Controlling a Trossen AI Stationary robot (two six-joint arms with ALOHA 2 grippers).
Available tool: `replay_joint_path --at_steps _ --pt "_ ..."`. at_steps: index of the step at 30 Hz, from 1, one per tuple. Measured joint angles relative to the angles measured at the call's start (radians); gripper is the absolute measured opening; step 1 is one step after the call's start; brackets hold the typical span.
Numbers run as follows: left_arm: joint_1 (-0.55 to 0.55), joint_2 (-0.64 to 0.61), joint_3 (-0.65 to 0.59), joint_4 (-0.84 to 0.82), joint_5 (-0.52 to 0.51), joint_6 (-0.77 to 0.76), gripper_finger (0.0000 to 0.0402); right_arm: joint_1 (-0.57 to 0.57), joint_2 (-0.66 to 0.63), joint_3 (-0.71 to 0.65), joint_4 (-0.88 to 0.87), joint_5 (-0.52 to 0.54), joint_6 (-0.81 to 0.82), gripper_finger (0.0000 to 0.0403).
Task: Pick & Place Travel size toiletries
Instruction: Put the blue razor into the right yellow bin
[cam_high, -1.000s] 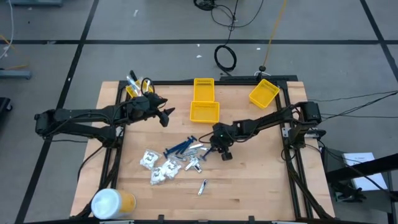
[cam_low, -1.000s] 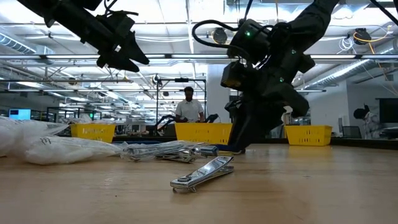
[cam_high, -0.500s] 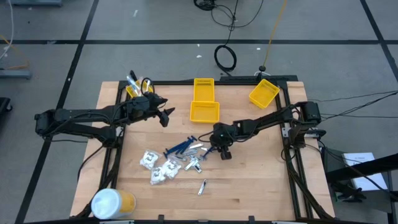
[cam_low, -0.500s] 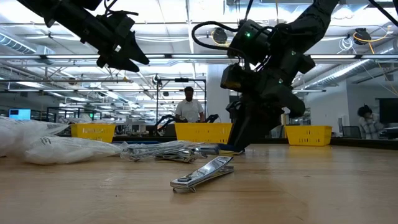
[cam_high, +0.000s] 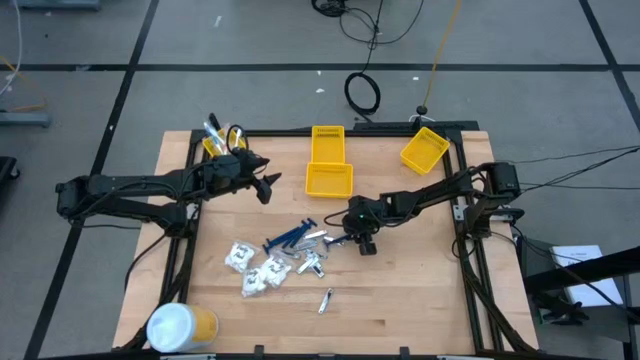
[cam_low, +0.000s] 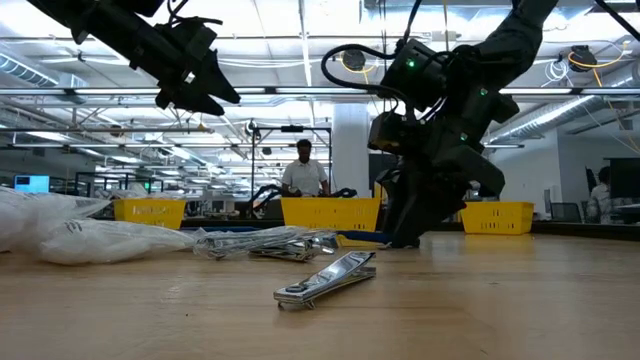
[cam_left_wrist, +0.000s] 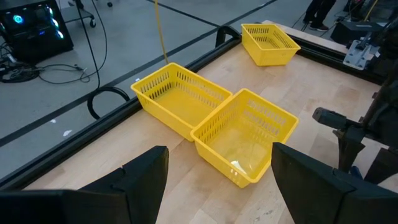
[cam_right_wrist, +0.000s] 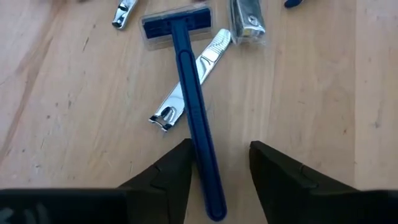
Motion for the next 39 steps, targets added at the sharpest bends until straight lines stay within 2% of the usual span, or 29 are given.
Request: replay_joint_path --at_steps 9,16,24,28,33,36,39 --pt "0.000 0.000 0.000 0.000 0.000 0.000 0.0274 0.001 0.000 -0.025 0.007 0.000 0.029 0.0021" --pt "0.000 0.000 0.000 0.000 0.000 -0.003 0.0274 0.027 -0.070 -0.029 -0.011 0.065 0.052 0.0021" --pt "0.000 0.000 0.000 0.004 -0.003 0.001 0.0274 0.045 -0.327 -0.027 -0.003 0.164 0.083 0.0021" --pt "0.000 0.000 0.000 0.003 -0.003 0.003 0.0274 0.046 -0.406 -0.031 0.058 0.172 0.084 0.0021" --pt "0.000 0.000 0.000 -0.002 -0.003 0.005 0.0273 0.032 -0.444 -0.070 0.112 0.174 0.102 0.0021" --pt "0.000 0.000 0.000 -0.002 -0.003 0.005 0.0274 0.005 -0.470 -0.071 0.067 0.283 0.168 0.0021" --pt "0.000 0.000 0.000 -0.002 -0.004 0.005 0.0274 -0.032 -0.510 -0.071 -0.034 0.465 0.252 0.0021"
